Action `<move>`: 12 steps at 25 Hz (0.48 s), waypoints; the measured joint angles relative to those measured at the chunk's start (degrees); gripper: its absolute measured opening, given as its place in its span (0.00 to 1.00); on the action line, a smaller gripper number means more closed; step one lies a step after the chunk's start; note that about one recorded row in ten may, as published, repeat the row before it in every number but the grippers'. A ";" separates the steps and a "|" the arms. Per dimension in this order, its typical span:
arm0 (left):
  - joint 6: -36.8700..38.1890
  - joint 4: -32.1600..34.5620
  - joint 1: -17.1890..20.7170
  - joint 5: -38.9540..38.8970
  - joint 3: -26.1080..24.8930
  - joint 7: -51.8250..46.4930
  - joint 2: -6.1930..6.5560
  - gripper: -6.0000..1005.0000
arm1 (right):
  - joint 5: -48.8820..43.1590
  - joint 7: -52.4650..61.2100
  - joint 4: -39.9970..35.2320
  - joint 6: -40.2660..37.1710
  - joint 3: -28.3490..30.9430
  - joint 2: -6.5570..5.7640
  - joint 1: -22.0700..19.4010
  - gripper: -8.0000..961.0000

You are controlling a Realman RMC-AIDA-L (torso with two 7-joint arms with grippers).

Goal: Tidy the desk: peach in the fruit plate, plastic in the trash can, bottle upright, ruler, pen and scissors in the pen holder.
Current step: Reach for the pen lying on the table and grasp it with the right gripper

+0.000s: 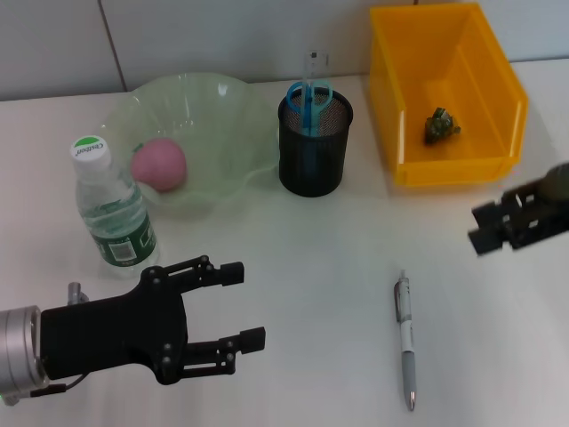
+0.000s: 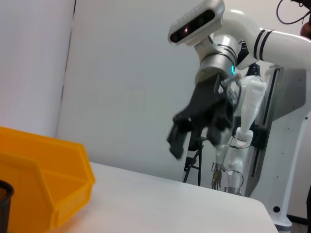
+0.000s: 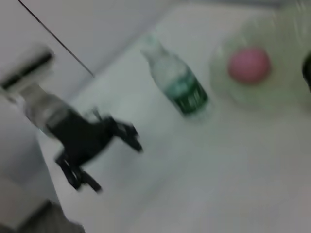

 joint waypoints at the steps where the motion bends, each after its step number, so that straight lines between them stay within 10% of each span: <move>1: -0.02 0.00 -0.11 -0.01 -0.01 -0.11 -0.01 0.81 | -2.28 1.83 -2.37 -0.65 -0.47 0.86 0.39 0.71; 12: -0.40 -0.10 -1.02 -0.01 -0.04 -0.41 -0.02 0.81 | -25.00 22.65 -4.44 -1.37 -7.83 5.79 11.06 0.71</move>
